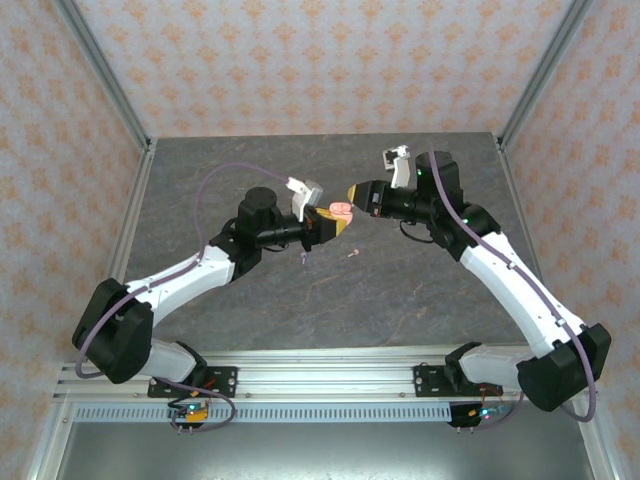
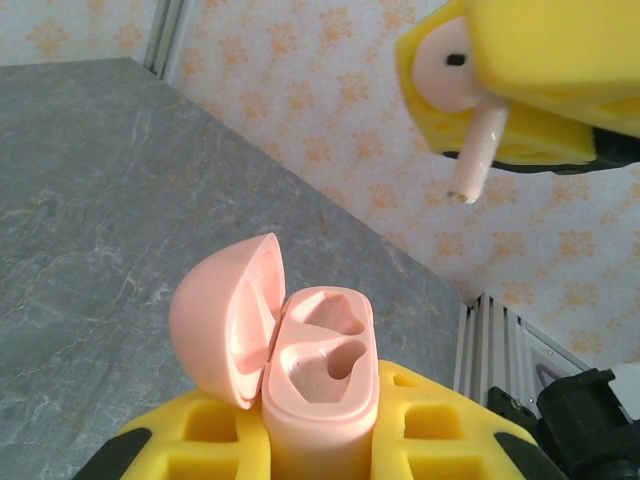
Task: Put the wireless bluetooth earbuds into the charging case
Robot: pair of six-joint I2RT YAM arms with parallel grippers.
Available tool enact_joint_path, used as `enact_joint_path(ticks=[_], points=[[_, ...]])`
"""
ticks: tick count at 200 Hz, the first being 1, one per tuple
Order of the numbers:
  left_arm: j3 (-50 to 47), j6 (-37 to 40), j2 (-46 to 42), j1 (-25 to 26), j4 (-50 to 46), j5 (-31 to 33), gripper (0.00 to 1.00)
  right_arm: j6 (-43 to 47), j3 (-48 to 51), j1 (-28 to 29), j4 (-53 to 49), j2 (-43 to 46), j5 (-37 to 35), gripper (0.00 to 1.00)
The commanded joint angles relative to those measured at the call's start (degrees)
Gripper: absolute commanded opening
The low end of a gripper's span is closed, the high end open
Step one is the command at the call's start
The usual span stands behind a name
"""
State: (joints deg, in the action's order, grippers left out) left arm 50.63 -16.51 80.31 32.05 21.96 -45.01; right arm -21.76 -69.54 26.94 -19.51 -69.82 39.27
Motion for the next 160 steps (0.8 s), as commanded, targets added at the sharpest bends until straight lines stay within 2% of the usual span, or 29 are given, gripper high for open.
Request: enact_joint_path(ticks=[1,124,160], points=[[2.49,1.48,0.20,0.68,1.54,-1.44,0.00,1.37,-2.18,0.85,0.08,-0.57,-2.12,0.21],[3.95,-0.53,0.85,1.54,1.46,0.45,0.00,1.59,-2.27,1.91,0.09,-2.63,-4.17,0.21],[3.77,-1.15,0.46,1.52,1.54,3.08,0.00,1.73,-2.18,1.89,-0.36,-2.69,-4.54,0.21]])
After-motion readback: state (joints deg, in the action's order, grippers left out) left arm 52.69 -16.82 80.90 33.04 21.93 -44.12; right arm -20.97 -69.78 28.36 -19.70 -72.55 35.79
